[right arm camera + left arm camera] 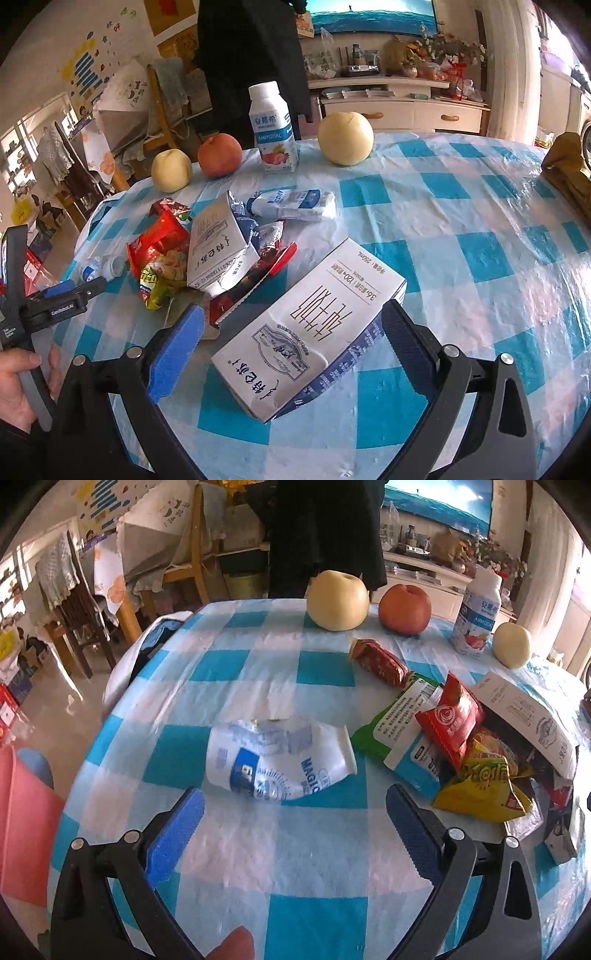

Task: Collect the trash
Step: 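Grasp the crumpled white yogurt bottle with the left gripper while the right gripper grasps the milk carton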

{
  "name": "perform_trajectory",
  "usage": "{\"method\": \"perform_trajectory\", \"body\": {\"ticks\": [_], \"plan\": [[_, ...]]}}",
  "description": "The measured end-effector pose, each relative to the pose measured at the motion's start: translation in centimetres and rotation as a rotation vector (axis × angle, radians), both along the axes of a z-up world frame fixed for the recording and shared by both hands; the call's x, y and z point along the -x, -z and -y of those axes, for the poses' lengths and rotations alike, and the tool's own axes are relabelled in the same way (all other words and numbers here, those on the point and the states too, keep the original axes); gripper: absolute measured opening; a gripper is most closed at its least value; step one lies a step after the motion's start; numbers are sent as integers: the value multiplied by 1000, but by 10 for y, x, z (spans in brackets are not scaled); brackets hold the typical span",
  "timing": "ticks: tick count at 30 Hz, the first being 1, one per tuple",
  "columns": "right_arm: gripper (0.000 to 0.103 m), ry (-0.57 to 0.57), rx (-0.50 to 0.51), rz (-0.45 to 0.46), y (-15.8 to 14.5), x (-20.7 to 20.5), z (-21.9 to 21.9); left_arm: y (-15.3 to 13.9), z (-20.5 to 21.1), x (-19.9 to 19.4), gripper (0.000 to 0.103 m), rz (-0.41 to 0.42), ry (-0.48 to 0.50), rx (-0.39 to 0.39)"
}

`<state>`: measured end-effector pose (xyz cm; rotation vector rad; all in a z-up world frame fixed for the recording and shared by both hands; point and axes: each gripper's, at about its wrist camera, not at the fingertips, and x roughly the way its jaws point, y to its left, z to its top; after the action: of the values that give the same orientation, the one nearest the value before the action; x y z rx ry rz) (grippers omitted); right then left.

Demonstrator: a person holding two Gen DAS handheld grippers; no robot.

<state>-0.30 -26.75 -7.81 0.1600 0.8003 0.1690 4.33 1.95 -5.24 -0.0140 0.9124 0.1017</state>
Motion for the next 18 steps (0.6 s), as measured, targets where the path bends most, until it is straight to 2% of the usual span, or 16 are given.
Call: {"method": "perform_trajectory", "body": {"ticks": [4, 12, 18], "plan": [[97, 2, 4, -5, 2, -2, -2, 6, 3, -16, 98, -3, 0, -65], [97, 13, 19, -24, 8, -8, -5, 14, -4, -37, 98, -32, -33, -30], [99, 37, 70, -25, 12, -10, -15, 16, -1, -41, 97, -34, -27, -54]]}}
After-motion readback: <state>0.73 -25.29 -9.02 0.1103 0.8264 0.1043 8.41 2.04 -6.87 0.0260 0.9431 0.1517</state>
